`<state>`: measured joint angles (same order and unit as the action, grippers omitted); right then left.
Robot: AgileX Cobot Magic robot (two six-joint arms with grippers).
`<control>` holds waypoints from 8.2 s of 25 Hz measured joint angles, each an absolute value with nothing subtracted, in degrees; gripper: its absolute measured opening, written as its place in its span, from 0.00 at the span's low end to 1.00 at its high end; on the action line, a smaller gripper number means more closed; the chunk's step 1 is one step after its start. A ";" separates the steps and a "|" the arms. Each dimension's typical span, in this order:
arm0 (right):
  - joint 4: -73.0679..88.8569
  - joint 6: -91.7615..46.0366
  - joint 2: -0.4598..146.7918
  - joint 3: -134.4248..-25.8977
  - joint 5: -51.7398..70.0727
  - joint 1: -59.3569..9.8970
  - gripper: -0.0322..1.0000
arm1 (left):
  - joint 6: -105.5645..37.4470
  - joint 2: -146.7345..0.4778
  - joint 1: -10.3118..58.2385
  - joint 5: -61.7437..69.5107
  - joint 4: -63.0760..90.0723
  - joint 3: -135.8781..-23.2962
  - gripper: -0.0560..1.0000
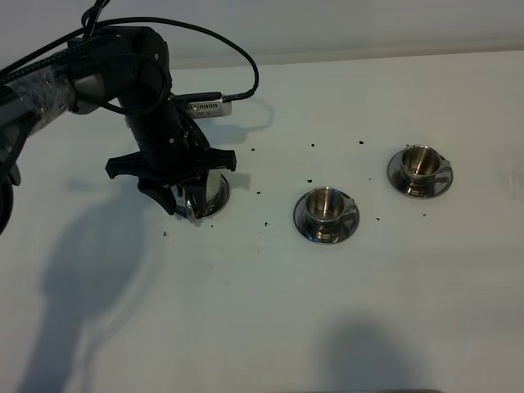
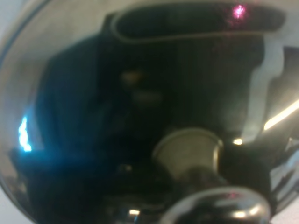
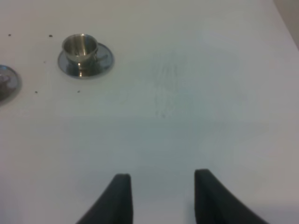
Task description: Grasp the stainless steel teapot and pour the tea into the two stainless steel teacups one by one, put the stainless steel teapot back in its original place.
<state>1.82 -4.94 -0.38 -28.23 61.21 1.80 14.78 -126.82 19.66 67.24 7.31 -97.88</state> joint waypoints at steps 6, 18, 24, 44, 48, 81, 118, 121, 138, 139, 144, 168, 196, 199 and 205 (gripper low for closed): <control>1.82 -4.94 -0.38 -28.23 61.21 1.80 0.33 | 14.73 -126.82 19.66 67.49 7.25 -97.88 0.30; 1.82 -4.94 -0.38 -28.23 61.21 1.80 0.33 | 12.02 -127.73 19.66 68.02 7.31 -98.29 0.27; 1.82 -4.94 -0.38 -28.23 61.21 1.80 0.33 | 10.33 -127.73 19.66 68.07 7.20 -98.29 0.27; 1.82 -4.94 -0.38 -28.23 61.21 1.80 0.33 | 6.27 -126.94 19.66 68.07 4.26 -98.36 0.27; 1.82 -4.94 -0.38 -28.23 61.21 1.80 0.33 | 5.53 -126.42 19.66 68.07 3.89 -98.36 0.27; 1.82 -4.94 -0.38 -28.23 61.21 1.80 0.33 | -37.78 -117.58 21.47 60.77 3.45 -98.36 0.26; 1.82 -4.90 -0.38 -28.23 61.21 1.80 0.33 | -71.86 -131.21 28.26 38.10 8.95 -109.45 0.26; 1.82 -4.90 -0.38 -28.23 61.21 1.80 0.33 | -74.03 -131.46 29.54 35.64 8.04 -109.91 0.26; 1.82 -4.90 -0.38 -28.23 61.21 1.80 0.33 | -74.72 -143.56 34.03 32.07 -0.72 -125.47 0.26; 1.82 -4.90 -0.38 -28.23 61.21 1.80 0.33 | -74.72 -144.34 34.13 32.12 -0.89 -126.85 0.26; 1.82 -4.90 -0.38 -28.23 61.21 1.80 0.33 | -74.72 -146.51 34.83 32.25 -0.94 -130.06 0.26; 1.82 -4.90 -0.38 -28.23 61.21 1.80 0.33 | -75.05 -146.51 35.35 41.21 3.46 -130.34 0.26; 1.82 -4.90 -0.38 -28.23 61.21 1.80 0.33 | -85.42 -146.51 37.65 32.36 -9.53 -130.34 0.26; 1.82 -4.90 -0.38 -28.23 61.21 1.80 0.33 | -86.55 -146.51 37.65 31.76 -9.71 -130.34 0.26; 1.82 -4.90 -0.38 -28.23 61.21 1.80 0.33 | -89.63 -146.51 37.65 29.37 -9.71 -130.34 0.26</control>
<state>1.82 -4.90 -0.38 -28.23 61.21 1.80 -89.63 -146.51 37.65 29.37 -9.71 -130.34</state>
